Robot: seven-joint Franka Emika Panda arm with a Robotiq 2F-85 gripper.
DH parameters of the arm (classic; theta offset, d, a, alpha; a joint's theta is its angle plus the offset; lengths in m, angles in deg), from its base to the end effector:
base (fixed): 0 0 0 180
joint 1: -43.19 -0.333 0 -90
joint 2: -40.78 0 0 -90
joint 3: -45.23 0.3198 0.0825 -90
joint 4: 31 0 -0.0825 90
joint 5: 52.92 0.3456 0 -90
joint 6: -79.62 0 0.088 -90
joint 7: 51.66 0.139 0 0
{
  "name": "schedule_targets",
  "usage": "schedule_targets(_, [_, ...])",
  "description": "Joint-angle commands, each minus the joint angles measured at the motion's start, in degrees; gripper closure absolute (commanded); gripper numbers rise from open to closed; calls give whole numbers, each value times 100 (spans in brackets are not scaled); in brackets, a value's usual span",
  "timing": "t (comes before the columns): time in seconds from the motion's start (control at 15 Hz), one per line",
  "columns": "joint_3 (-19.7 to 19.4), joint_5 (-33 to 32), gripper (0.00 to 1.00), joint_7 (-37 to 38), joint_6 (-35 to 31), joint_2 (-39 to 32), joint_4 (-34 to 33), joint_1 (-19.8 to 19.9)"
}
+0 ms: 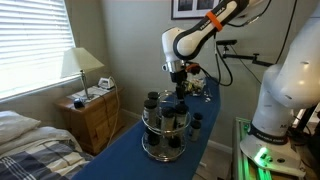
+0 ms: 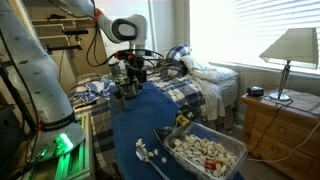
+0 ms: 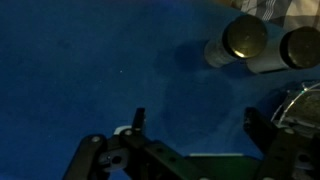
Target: Pick up one container on the ironing board and put it on the top part of the seasoning rack
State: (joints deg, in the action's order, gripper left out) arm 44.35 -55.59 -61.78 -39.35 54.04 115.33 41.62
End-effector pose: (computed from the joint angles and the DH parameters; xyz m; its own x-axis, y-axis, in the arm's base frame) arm 0.3673 0.0009 0.3312 0.9463 0.2104 -0.2455 0.2138 -0.9768 -0.0128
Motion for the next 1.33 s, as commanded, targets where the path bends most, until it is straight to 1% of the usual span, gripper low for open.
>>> schedule_targets(0.0, [67,161,0,313,494,121,64,-10])
schedule_targets(0.2, [55,401,0,282,624,91,157,-45])
schedule_targets(0.47, [73,644,0,172,510,93,301,-86])
schedule_targets(0.73, [71,865,0,160,555,27,352,-110])
schedule_targets(1.27, [75,843,0,230,593,-148,425,-79])
